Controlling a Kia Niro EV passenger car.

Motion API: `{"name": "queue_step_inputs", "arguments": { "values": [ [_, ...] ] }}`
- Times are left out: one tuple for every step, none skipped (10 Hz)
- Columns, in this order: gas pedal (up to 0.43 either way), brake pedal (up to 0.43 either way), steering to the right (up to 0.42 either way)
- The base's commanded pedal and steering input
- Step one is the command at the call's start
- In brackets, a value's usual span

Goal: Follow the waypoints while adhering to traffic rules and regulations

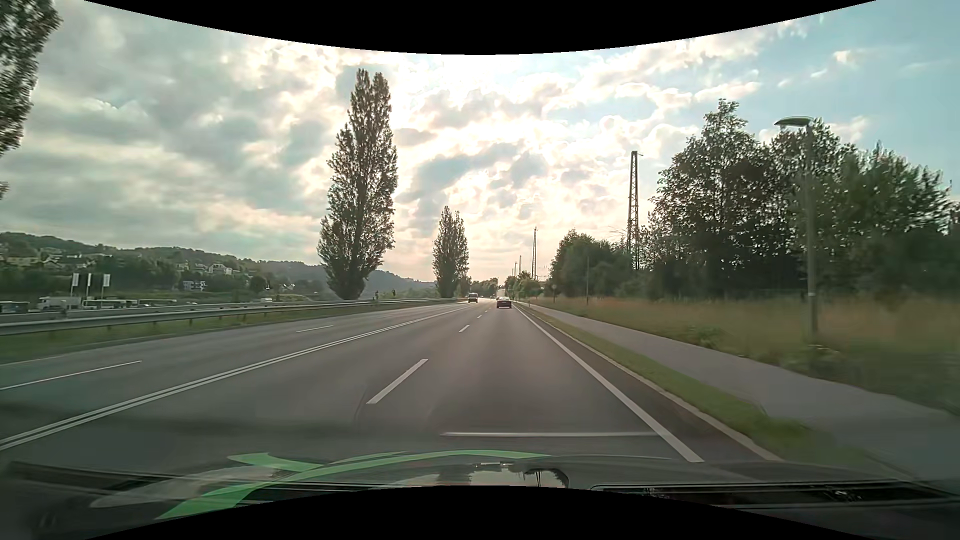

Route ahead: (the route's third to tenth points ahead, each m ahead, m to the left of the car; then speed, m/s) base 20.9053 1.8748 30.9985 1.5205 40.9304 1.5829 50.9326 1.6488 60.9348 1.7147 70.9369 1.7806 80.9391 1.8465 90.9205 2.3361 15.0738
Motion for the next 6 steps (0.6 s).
{"name": "queue_step_inputs", "arguments": {
  "values": [
    [0.169, 0.000, 0.000],
    [0.169, 0.000, -0.001],
    [0.169, 0.000, -0.001],
    [0.169, 0.000, -0.001],
    [0.169, 0.000, -0.001],
    [0.169, 0.000, -0.001]
  ]
}}
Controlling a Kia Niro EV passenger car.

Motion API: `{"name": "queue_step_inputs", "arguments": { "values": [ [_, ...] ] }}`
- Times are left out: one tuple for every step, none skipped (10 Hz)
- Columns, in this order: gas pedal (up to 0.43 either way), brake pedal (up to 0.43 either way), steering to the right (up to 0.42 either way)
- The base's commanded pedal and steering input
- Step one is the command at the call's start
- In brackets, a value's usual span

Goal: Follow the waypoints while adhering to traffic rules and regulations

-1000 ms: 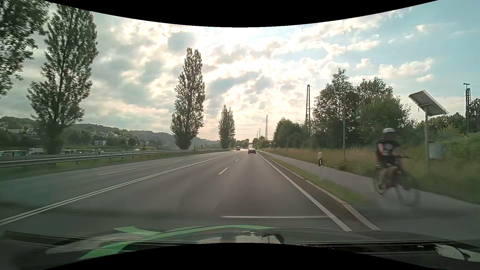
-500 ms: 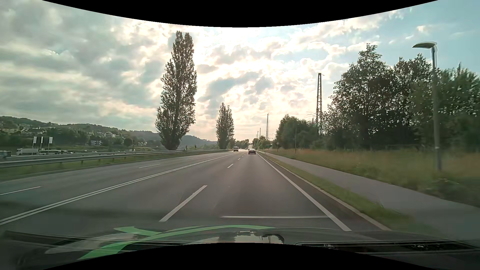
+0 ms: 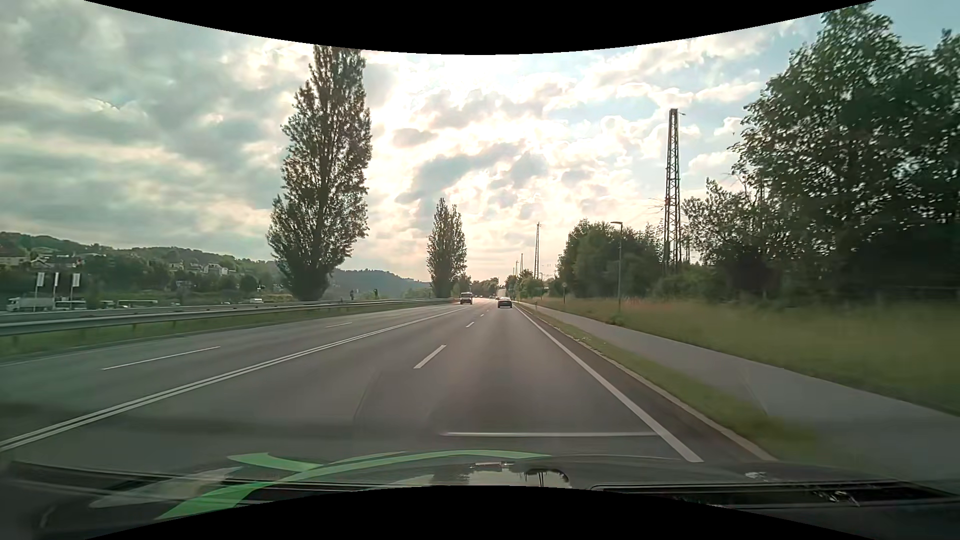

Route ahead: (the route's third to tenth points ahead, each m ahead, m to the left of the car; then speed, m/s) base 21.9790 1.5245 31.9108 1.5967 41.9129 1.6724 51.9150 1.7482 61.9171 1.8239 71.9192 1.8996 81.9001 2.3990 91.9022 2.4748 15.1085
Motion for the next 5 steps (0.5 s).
{"name": "queue_step_inputs", "arguments": {
  "values": [
    [0.169, 0.000, -0.001],
    [0.169, 0.000, -0.001],
    [0.169, 0.000, -0.001],
    [0.169, 0.000, -0.001],
    [0.169, 0.000, 0.000]
  ]
}}
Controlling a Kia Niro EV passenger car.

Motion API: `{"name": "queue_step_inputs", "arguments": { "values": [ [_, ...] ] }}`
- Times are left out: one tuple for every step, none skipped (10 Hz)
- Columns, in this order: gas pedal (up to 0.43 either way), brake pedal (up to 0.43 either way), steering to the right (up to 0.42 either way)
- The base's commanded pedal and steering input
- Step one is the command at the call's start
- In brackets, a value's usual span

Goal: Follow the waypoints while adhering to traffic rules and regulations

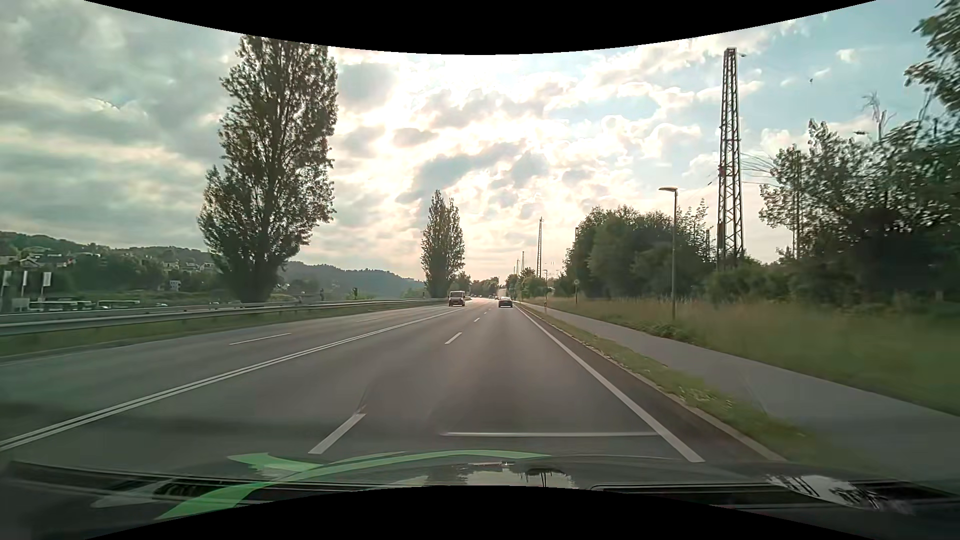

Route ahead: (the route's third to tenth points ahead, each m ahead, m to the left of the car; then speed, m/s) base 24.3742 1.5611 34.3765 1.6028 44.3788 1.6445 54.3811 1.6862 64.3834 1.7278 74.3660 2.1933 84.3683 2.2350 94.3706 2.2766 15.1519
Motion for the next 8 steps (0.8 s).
{"name": "queue_step_inputs", "arguments": {
  "values": [
    [0.177, 0.000, 0.000],
    [0.197, 0.000, 0.000],
    [0.209, 0.000, 0.001],
    [0.209, 0.000, 0.001],
    [0.209, 0.000, 0.001],
    [0.209, 0.000, 0.000],
    [0.209, 0.000, 0.001],
    [0.209, 0.000, 0.001]
  ]
}}
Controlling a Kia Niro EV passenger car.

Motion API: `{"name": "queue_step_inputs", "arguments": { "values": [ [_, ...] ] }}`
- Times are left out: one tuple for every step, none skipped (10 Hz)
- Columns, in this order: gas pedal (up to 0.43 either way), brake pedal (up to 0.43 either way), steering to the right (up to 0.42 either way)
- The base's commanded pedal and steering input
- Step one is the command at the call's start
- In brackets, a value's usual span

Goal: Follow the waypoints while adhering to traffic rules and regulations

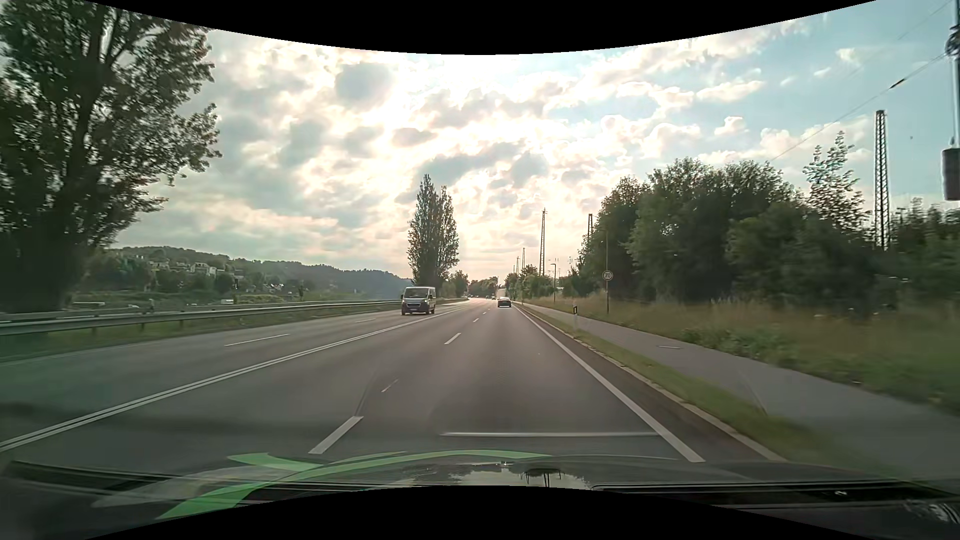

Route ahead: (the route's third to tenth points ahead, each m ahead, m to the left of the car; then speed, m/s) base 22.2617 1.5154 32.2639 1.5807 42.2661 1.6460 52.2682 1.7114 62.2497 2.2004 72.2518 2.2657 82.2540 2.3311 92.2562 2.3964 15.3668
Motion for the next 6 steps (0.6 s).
{"name": "queue_step_inputs", "arguments": {
  "values": [
    [0.197, 0.000, 0.000],
    [0.197, 0.000, 0.000],
    [0.197, 0.000, 0.001],
    [0.197, 0.000, 0.001],
    [0.197, 0.000, 0.000],
    [0.197, 0.000, 0.001]
  ]
}}
